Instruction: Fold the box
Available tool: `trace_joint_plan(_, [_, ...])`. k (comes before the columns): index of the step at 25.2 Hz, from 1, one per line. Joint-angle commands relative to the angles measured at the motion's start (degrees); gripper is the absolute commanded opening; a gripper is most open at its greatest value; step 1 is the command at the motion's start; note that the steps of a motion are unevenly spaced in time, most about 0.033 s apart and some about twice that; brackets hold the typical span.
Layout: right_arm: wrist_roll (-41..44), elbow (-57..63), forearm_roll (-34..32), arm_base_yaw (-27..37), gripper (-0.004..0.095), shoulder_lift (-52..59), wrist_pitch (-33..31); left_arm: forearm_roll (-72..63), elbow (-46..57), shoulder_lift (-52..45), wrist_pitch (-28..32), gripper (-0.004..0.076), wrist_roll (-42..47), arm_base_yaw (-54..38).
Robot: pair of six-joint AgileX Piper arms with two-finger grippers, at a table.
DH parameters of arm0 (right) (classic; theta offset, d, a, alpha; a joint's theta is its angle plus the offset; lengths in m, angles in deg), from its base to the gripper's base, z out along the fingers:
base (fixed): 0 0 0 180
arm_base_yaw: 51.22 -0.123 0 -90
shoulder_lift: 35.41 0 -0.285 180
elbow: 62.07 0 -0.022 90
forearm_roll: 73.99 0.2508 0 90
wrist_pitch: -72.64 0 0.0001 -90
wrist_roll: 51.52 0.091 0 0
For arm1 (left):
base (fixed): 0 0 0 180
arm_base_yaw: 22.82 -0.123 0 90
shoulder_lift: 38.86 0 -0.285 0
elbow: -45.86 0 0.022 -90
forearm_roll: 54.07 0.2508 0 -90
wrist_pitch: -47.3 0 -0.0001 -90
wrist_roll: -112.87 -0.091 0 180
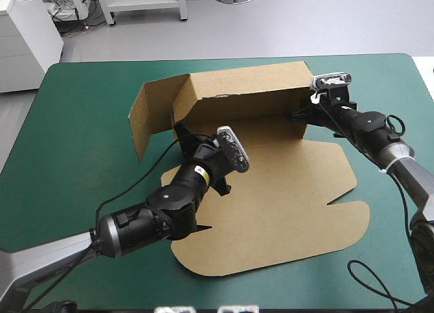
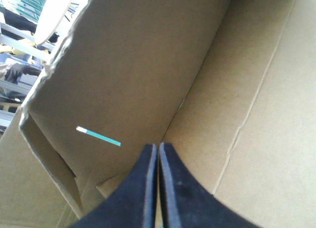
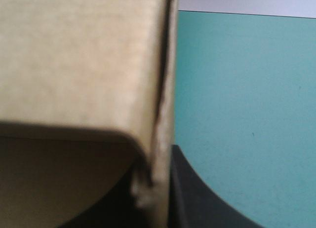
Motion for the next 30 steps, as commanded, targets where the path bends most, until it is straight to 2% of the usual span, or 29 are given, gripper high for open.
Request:
trace_joint_plan(1, [5.8,-2.3,-2.2,0.0,-0.0013,2.4,-0.8,-5.8,-1.5,-4.4,3.6,-0.0004,-2.5,-2.0])
trace_joint_plan(7, [12.7,-2.3,-9.1,0.0,-0.0013,2.4,-3.8,-27.7,-1.5,-8.7,11.9,-0.0004,-13.2,-8.4])
trace_joint_plan(14, [13.7,-2.3,-9.7,0.0,-0.0013,2.4,-4.0,-55.0,-1.5,-15.3,10.2,-0.0004,-33.6,-18.6])
trace_joint_plan(19, [15.9,-2.3,-12.9,0.0,-0.0013,2.4,-4.0,-67.8,-1.5,-20.1,6.0,-0.0004,-44.0,-26.9])
trace_joint_plan(23, [17.7,-2.3,-14.6,0.0,-0.0013,2.4,-4.0,-74.8,-1.5,-23.1,-0.2,-0.0004,-51.6,-35.7])
trace_joint_plan(24, [17.7,-2.3,-14.9,0.0,-0.0013,2.4,-4.0,-79.4,-1.4,-23.7,-4.1,-0.0004,-56.7,-41.1])
trace_joint_plan(27, [18.1,-2.3,-15.1,0.0,-0.0013,2.4,-4.1,-92.8,-0.9,-24.4,-9.0,-0.0004,-67.2,-54.8])
trace_joint_plan(30, [19.3,-2.3,-15.8,0.0,-0.0013,2.4,-4.4,-111.1,-0.8,-24.4,-15.7,-0.0004,-79.2,-75.7])
